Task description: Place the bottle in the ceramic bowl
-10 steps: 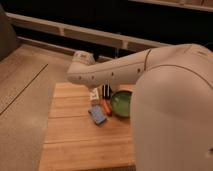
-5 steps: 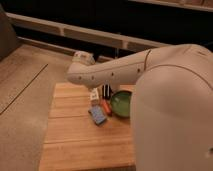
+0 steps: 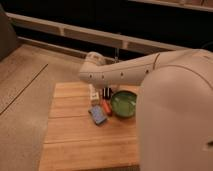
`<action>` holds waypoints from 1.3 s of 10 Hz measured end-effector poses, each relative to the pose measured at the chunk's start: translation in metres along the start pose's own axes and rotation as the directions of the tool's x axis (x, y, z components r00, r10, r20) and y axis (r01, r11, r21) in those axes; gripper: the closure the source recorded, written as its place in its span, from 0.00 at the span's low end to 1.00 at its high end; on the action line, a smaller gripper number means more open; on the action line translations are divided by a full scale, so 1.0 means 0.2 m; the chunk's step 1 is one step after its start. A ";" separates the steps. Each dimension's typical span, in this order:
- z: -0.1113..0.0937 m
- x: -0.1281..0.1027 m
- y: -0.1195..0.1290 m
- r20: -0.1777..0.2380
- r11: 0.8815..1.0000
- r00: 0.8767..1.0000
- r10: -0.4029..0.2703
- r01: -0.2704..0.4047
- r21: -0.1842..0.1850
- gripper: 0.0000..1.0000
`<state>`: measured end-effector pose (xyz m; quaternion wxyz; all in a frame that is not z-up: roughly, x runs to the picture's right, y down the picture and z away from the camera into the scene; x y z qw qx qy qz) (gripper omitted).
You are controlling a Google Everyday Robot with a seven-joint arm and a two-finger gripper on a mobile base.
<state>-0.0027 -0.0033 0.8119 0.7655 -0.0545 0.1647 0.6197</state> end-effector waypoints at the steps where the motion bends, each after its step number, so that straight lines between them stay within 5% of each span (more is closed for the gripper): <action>1: 0.08 -0.02 0.01 -0.012 1.000 1.000 -0.020 0.020 -0.013 0.35; 5: 0.30 -0.18 0.07 -0.007 0.993 0.996 -0.090 0.089 -0.083 0.35; 7: 0.39 -0.27 0.20 0.006 0.981 0.991 -0.134 0.134 -0.143 0.35; 10: 0.50 -0.23 0.39 -0.012 0.958 0.989 -0.150 0.142 -0.250 0.35; 13: 0.54 -0.17 0.43 -0.042 0.948 0.991 -0.129 0.110 -0.300 0.35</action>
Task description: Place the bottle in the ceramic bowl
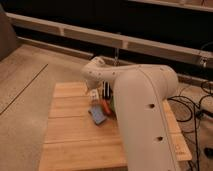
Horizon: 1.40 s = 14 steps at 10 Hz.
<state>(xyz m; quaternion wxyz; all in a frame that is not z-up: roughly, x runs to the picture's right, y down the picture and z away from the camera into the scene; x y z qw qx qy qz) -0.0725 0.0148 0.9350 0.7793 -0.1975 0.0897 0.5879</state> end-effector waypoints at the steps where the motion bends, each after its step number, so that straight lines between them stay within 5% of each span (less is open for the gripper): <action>1: 0.01 0.03 -0.02 -0.013 1.000 1.000 0.009 -0.009 -0.001 0.35; 6: 0.09 0.15 -0.11 -0.078 1.000 0.997 0.011 -0.012 -0.005 0.38; 11: 0.12 0.12 -0.10 -0.070 0.999 0.997 -0.043 0.041 -0.037 0.88; 14: 0.08 0.08 -0.14 -0.064 0.998 0.996 -0.056 0.056 -0.009 1.00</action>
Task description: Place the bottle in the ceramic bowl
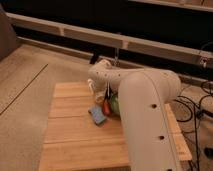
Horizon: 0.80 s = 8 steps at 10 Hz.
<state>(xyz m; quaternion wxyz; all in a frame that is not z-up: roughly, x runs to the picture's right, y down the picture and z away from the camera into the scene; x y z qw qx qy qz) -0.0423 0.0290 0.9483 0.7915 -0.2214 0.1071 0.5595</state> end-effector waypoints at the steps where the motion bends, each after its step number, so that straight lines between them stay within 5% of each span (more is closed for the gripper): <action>1: -0.05 -0.04 -0.02 0.011 1.000 1.000 -0.009 0.009 0.024 1.00; 6: -0.29 -0.17 0.01 0.062 0.991 0.997 -0.053 0.045 0.125 1.00; 8: -0.41 -0.16 0.07 0.060 0.979 0.994 -0.088 0.076 0.188 1.00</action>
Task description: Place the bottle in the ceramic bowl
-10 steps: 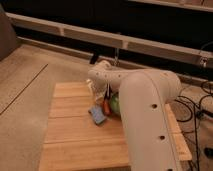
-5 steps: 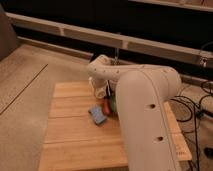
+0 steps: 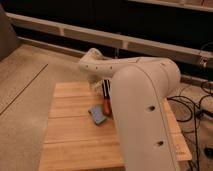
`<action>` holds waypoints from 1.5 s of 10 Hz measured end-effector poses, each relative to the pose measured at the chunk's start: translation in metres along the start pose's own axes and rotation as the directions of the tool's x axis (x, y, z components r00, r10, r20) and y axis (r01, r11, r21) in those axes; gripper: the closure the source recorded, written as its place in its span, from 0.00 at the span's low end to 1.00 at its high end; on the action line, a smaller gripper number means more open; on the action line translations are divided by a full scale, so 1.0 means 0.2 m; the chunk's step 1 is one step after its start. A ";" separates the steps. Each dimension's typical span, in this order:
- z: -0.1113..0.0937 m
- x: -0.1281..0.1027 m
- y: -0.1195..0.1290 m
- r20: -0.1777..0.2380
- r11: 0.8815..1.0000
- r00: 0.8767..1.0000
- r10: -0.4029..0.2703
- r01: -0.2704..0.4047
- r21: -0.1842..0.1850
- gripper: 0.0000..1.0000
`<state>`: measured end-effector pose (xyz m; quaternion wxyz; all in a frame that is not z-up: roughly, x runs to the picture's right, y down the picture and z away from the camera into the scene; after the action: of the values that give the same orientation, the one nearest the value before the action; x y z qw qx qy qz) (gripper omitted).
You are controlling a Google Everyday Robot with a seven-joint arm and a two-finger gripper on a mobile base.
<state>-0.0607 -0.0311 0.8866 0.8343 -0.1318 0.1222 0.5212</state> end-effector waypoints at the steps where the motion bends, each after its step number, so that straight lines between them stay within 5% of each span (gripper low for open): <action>1: -0.06 0.02 0.01 0.000 0.999 1.000 -0.016 0.016 0.035 1.00; 3: -0.26 0.12 -0.04 -0.008 0.986 1.000 -0.018 0.019 0.165 1.00; 6: -0.60 0.30 -0.14 -0.006 0.935 1.000 0.024 -0.020 0.355 1.00; 8: -0.79 0.46 -0.25 -0.008 0.881 0.996 0.094 -0.079 0.466 1.00; 10: -0.98 0.65 -0.42 0.017 0.801 0.978 0.209 -0.181 0.570 1.00; 11: -1.03 0.70 -0.49 0.036 0.776 0.967 0.253 -0.225 0.589 1.00; 13: -1.10 0.80 -0.65 0.097 0.729 0.926 0.364 -0.349 0.590 1.00; 15: -1.09 0.79 -0.81 0.140 0.720 0.895 0.423 -0.426 0.549 1.00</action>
<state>0.1382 -0.0428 0.6442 0.6937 0.1542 0.2961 0.6382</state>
